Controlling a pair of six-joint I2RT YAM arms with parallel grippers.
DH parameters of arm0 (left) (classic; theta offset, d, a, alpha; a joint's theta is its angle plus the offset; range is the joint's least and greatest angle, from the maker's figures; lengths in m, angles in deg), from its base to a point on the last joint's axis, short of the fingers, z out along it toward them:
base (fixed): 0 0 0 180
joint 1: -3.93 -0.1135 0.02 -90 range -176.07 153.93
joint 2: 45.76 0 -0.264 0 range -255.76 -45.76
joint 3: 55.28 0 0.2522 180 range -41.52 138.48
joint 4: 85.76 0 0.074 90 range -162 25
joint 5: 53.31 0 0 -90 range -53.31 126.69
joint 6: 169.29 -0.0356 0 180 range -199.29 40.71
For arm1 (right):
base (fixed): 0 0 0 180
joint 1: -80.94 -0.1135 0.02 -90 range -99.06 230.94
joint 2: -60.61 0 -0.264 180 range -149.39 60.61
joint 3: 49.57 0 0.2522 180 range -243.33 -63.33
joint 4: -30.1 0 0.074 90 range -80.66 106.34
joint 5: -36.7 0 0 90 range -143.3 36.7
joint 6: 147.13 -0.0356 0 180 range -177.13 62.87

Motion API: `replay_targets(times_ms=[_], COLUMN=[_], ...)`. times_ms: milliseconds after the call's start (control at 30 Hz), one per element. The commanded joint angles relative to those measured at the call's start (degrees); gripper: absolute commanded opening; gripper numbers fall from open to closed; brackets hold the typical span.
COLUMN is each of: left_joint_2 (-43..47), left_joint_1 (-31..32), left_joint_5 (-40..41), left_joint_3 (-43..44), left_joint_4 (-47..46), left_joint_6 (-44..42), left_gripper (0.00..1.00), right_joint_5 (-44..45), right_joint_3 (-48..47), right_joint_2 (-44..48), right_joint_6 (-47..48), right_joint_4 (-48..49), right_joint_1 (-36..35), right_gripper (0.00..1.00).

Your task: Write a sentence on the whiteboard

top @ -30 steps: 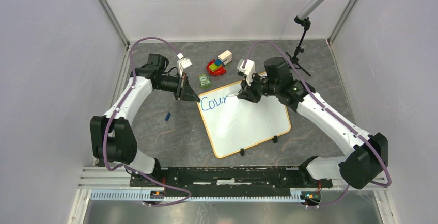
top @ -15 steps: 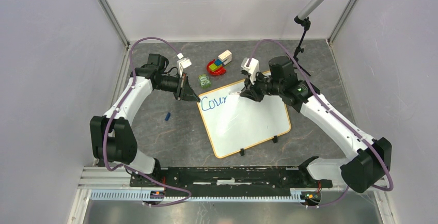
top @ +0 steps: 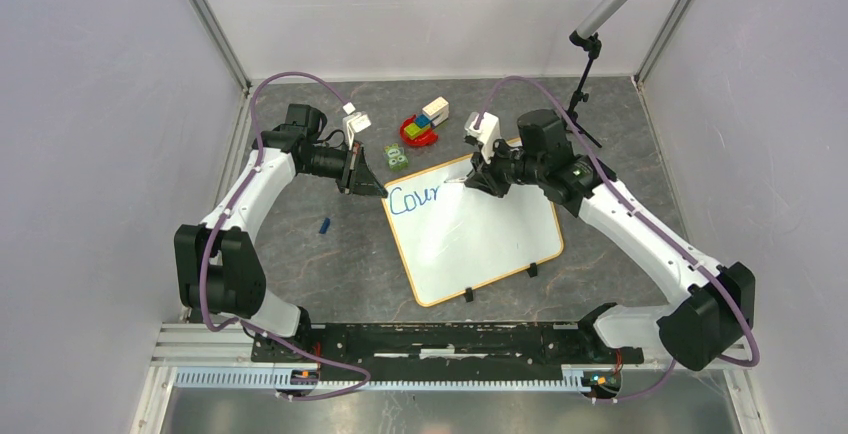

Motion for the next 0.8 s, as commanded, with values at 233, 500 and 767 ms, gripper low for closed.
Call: replay_targets(times_ms=[233,500,767], left_joint_2=[-0.2,-0.2,-0.3], left_joint_1=[2.0,1.9,1.9], left_joint_5=[-0.1,0.1,0.1], left_joint_3=[0.7,0.6,0.8], left_joint_4=[0.2,0.2,0.2], left_joint_6=[0.1,0.0,0.1], left_gripper=[0.03,0.02,0.02], right_joint_5=[-0.7,-1.0,0.8], right_joint_3=[-1.0,4.4,4.4], right_joint_2=[-2.2,0.5,1.9], right_joint_6=[0.0,0.2,1.8], right_joint_4=[0.9,1.3,0.2], right_joint_1=[-0.6,-0.8,-0.1], right_gripper=[0.0,0.0,0.0])
